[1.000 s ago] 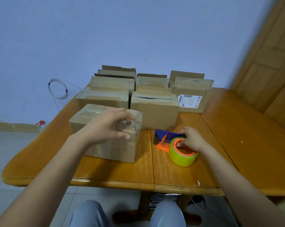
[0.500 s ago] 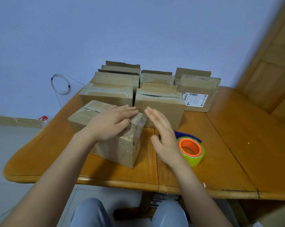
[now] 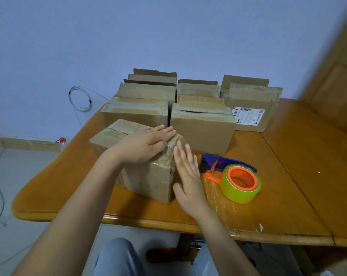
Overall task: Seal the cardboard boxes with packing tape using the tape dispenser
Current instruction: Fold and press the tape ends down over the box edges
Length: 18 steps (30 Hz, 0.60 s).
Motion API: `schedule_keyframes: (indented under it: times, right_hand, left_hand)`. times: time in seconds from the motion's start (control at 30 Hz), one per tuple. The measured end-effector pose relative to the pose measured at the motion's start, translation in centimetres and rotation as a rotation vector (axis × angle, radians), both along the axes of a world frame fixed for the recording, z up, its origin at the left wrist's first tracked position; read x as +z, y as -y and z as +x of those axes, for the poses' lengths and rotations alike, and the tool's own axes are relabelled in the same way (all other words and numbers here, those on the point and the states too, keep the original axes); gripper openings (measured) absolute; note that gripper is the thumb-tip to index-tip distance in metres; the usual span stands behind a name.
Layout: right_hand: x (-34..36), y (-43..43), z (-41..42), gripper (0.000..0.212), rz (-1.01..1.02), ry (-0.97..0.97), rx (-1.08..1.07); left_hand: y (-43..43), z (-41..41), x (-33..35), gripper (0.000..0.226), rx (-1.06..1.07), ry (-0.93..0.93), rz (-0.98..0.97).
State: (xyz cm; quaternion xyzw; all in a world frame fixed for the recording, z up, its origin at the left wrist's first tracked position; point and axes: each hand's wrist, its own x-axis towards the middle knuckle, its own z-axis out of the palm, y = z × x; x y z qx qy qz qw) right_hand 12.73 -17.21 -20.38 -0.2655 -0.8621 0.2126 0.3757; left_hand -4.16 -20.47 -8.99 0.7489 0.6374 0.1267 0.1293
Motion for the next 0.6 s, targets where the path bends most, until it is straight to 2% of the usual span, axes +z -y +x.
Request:
schedule_keyframes:
  times: [0.33,0.5,0.6]
  right_hand:
    - [-0.31,-0.47,-0.57,0.112,0.048,0.212,-0.050]
    - [-0.13,0.11,-0.64,0.114,0.018,0.167,-0.059]
    - [-0.04,0.51,-0.16,0.105,0.007,0.118,-0.055]
  left_hand:
    - [-0.07,0.35,0.06,0.046,0.018,-0.014,0.006]
    - [0.02,0.48,0.10,0.046,0.013,-0.050,0.007]
    - [-0.09,0.35,0.14,0.046,0.007,-0.061,-0.003]
